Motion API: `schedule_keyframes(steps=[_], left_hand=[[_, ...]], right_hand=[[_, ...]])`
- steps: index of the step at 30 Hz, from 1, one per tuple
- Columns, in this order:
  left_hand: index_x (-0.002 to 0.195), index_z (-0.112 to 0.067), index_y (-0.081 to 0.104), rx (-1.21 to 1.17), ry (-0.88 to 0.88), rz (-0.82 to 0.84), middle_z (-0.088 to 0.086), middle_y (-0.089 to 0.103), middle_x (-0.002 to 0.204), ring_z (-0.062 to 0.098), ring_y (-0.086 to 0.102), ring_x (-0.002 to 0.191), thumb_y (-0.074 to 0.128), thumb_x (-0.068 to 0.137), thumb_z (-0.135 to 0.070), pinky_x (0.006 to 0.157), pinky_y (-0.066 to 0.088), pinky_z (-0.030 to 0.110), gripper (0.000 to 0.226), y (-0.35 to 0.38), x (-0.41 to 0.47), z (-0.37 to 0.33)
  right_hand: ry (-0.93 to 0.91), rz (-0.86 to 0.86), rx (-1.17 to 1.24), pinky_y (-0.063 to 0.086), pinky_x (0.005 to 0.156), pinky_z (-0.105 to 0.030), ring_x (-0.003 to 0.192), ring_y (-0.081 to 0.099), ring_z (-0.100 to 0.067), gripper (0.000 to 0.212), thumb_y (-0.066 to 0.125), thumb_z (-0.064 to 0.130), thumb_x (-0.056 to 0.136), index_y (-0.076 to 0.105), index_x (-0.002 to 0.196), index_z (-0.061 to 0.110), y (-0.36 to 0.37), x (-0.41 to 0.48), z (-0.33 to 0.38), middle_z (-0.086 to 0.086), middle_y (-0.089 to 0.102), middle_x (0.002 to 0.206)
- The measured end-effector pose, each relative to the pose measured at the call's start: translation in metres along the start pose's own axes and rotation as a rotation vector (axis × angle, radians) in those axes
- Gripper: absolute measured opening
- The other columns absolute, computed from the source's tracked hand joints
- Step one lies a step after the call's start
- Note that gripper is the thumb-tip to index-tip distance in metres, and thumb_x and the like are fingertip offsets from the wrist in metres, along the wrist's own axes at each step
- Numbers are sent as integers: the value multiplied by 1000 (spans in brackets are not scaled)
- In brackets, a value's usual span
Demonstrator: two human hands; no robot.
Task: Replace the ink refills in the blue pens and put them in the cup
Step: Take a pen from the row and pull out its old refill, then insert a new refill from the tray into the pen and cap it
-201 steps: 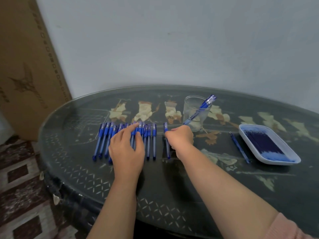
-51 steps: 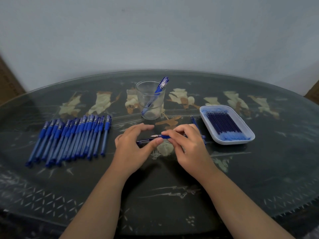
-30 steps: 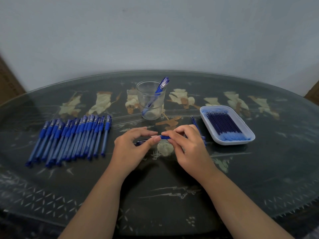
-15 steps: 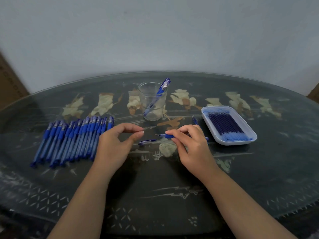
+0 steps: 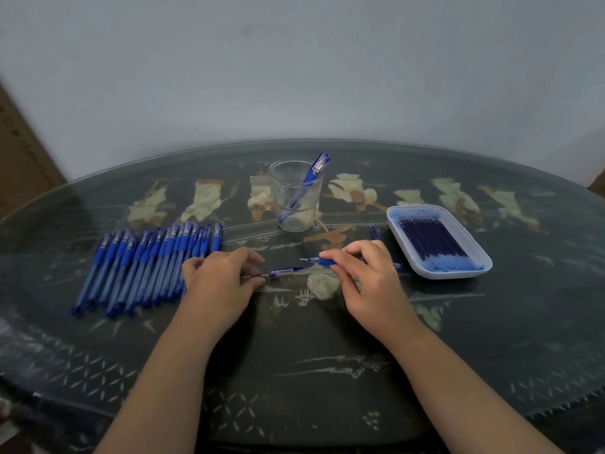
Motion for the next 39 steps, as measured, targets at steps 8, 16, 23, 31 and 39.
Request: schedule_keyframes(steps=[8,16,23,31,39], left_hand=[[103,-41,57,-62,19,-58,-21,63,91,1,50,103,69,86,-35,94,17,28,22,3,0,0],[111,-38,62,-286,182,-192,-25,60,112,-3,50,114,77,73,-43,105,32,25,41,-14,-8,-20],[107,-18,67,-975,109,81,-1,72,101,9,69,95,84,62,-19,81,55,21,48,15,-17,-64],[97,-20,72,-981,93,47,1,74,90,17,70,81,81,71,-1,80,59,37,33,20,-16,-64],[92,-28,73,-876,126,52,-6,73,85,13,69,77,79,74,-1,72,58,24,33,10,-18,-68]], right_hand=[[-12,-12,-28,48,82,-38,89,55,-20,25,64,6,91,72,114,13,-3,0,3,0,60,93],[-46,-154,-115,48,79,-35,83,59,-21,22,69,11,89,73,110,11,-32,14,19,4,71,91],[418,-139,369,57,77,-19,81,69,-4,25,76,11,84,74,107,21,-40,28,15,10,73,87],[724,-103,794,59,72,-28,78,73,-15,20,71,14,88,72,107,23,-25,18,0,-2,75,84],[799,-125,958,57,81,-37,92,72,-21,16,72,17,80,75,95,13,-36,20,-13,-4,76,94]])
Point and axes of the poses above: each hand's wrist, its own x-axis towards the middle knuckle, its own y-axis out of the palm, z = x × y, the point moved 9 cm from there along x, towards the middle knuckle
